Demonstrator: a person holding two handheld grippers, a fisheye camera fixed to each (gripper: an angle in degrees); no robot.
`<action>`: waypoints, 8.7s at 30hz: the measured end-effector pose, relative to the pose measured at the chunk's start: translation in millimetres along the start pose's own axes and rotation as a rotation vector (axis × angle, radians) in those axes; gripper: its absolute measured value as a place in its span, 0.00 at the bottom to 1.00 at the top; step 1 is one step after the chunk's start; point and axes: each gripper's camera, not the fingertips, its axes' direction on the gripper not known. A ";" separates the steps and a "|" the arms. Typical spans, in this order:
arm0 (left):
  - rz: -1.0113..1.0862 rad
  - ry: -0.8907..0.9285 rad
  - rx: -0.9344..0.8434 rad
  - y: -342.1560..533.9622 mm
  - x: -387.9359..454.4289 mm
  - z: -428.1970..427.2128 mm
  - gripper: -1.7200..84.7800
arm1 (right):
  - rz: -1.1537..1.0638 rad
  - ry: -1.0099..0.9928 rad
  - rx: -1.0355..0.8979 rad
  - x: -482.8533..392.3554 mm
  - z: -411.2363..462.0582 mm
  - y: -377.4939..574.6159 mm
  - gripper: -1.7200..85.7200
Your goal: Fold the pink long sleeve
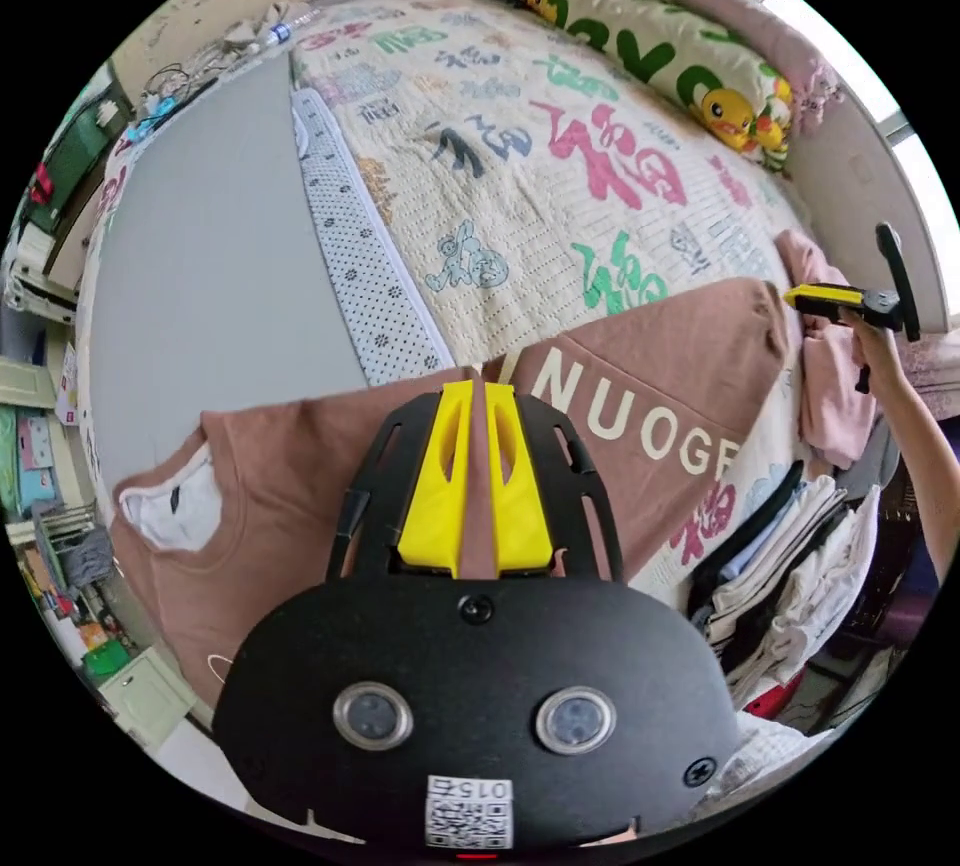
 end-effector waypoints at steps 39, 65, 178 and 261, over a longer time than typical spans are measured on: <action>-0.415 -0.156 -0.039 -11.5 -374.5 346.2 0.14 | -0.071 0.162 0.074 -555.3 185.2 158.5 0.14; -0.282 -0.311 0.053 171.8 -215.7 378.6 0.08 | -0.219 0.016 -0.008 -609.5 359.9 201.0 0.07; 0.473 -0.401 0.149 330.2 89.4 -87.3 0.03 | 0.623 0.240 -0.259 383.3 193.7 -145.1 0.04; 0.353 -0.765 0.033 397.8 41.2 302.6 0.03 | -0.055 0.139 -0.033 -201.0 278.9 37.2 0.02</action>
